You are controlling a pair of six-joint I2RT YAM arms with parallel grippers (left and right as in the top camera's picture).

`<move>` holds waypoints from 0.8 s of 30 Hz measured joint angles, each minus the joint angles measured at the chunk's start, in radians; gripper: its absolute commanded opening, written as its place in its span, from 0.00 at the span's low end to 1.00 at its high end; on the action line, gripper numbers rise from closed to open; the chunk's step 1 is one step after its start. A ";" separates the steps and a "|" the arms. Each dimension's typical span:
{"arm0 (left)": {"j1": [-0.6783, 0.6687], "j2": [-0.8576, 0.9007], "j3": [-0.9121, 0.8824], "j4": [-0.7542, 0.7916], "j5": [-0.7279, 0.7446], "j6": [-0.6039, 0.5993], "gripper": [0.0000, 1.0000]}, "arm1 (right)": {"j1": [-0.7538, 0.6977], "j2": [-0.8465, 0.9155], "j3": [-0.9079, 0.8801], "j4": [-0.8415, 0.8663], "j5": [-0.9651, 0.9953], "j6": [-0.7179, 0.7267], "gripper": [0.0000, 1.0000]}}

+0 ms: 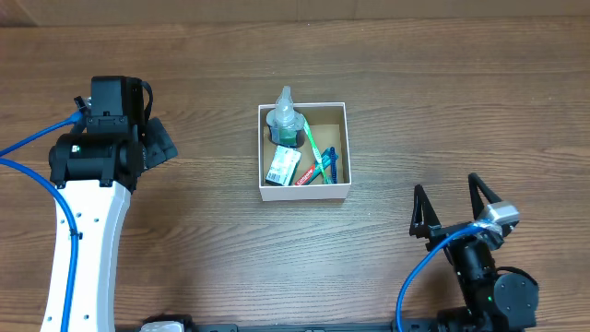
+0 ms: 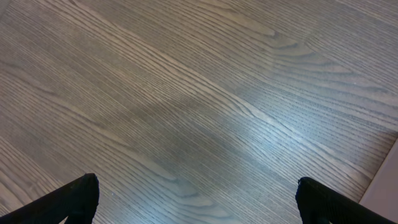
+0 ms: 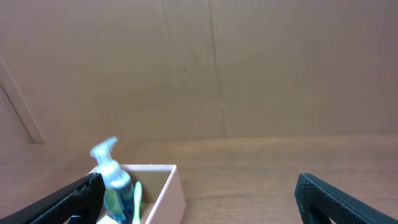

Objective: Pack container

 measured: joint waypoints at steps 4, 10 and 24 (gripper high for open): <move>0.000 0.000 0.000 0.000 0.000 0.000 1.00 | -0.041 -0.022 -0.076 0.008 -0.002 -0.001 1.00; 0.000 0.000 0.000 0.000 0.000 0.000 1.00 | -0.056 -0.022 -0.168 0.022 0.032 -0.001 1.00; 0.000 0.000 0.000 0.000 0.000 0.000 1.00 | -0.056 -0.022 -0.188 0.049 0.054 -0.045 1.00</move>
